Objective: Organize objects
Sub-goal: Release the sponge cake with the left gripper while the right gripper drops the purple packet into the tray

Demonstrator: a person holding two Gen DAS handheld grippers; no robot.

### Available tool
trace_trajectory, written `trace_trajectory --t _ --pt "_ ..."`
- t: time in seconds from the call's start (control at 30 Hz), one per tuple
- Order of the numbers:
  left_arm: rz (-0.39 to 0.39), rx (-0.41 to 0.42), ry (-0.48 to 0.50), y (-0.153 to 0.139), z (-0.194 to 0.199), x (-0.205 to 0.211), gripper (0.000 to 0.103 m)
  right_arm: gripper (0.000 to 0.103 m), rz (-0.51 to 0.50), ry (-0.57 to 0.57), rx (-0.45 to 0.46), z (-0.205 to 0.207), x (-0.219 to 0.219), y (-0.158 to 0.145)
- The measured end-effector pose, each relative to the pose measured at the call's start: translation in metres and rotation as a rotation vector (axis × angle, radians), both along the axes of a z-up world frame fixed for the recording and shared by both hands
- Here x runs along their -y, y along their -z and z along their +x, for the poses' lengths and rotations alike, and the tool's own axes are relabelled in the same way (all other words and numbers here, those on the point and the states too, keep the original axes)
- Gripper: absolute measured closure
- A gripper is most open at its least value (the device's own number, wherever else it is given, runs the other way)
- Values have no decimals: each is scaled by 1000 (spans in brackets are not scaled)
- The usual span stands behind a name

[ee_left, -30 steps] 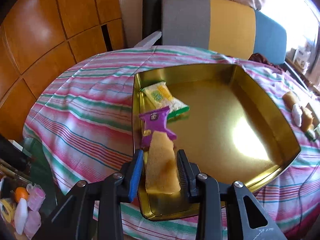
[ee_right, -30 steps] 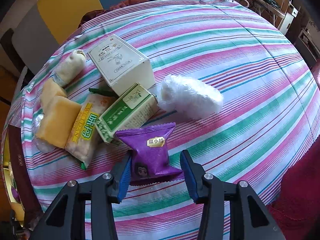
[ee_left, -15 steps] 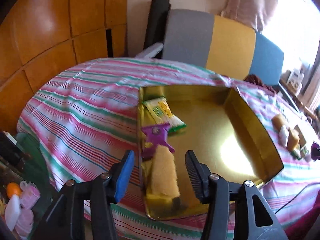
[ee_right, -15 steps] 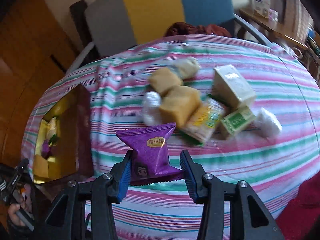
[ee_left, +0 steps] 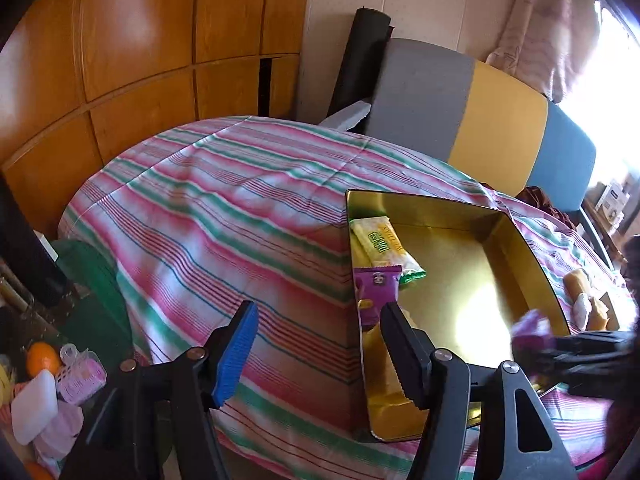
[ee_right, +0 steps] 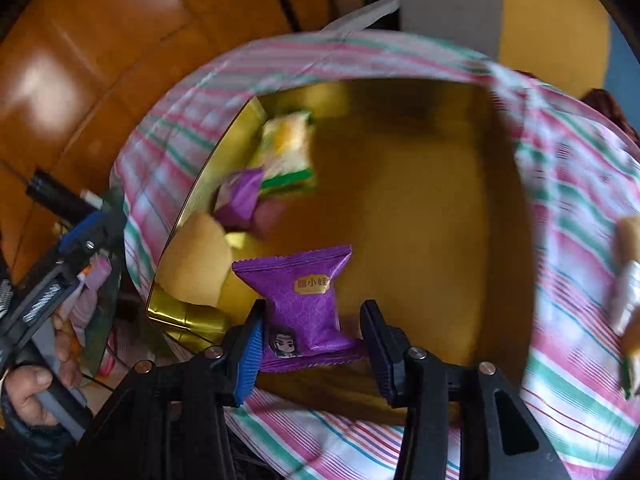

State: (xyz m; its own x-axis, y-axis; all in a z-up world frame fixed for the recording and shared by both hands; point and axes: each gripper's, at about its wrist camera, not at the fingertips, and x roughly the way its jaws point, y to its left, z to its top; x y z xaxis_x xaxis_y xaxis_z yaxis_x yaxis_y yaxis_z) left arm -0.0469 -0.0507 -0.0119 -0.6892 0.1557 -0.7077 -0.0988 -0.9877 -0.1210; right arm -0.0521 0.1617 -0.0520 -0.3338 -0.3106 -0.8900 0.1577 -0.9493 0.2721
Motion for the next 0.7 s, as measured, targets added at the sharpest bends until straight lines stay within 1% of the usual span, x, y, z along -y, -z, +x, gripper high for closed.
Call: trace_trajectory --t 0.17,0.33,0.53,0.63,0.7 --pt "9 15 -3 7 -1 4 34 56 8 -63 48 -16 40 26" --pt "15 33 -1 13 0 5 32 55 6 -100 66 -16 59 38" --pt "15 31 3 13 0 4 31 50 13 -93 57 -11 55 38" --pt "10 18 6 9 1 2 29 49 7 -72 42 -4 44 32" --pt "3 4 10 5 3 -1 28 46 -2 -54 24 1 35 25"
